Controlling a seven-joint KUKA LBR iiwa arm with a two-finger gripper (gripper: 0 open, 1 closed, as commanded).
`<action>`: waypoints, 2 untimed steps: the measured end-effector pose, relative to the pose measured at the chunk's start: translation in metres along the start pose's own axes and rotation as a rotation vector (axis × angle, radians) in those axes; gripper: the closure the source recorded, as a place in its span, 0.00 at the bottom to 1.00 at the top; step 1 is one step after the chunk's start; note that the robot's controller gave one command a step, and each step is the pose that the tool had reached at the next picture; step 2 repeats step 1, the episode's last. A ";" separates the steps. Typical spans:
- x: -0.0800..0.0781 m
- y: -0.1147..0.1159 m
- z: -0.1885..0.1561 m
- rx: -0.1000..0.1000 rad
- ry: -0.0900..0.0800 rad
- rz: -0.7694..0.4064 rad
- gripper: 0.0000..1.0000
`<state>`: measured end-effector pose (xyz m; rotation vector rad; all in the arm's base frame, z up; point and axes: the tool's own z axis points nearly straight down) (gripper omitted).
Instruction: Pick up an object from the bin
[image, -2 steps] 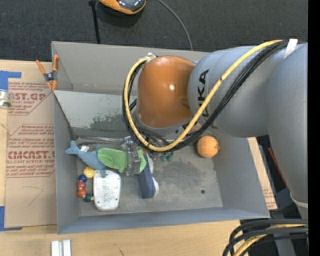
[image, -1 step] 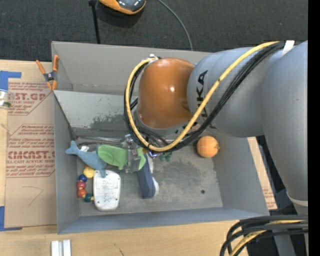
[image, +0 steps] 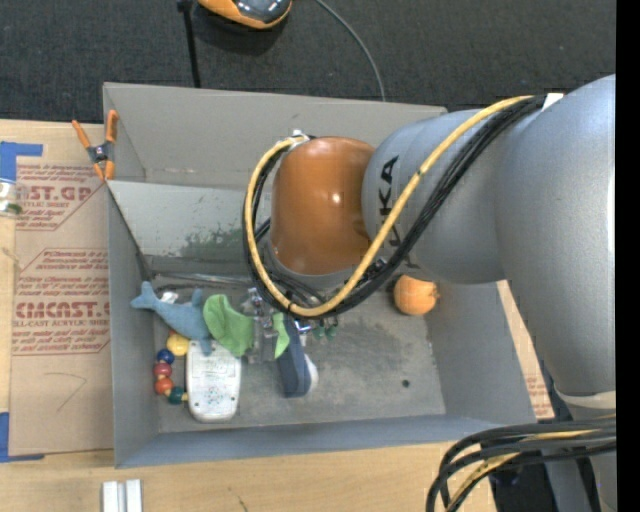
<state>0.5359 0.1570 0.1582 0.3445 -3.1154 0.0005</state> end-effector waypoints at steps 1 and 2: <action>-0.027 0.009 -0.214 0.000 -0.030 0.001 1.00; -0.027 0.009 -0.214 0.000 -0.030 0.001 1.00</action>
Offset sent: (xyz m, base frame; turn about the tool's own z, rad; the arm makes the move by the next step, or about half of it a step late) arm 0.0000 0.0000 0.0000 0.0000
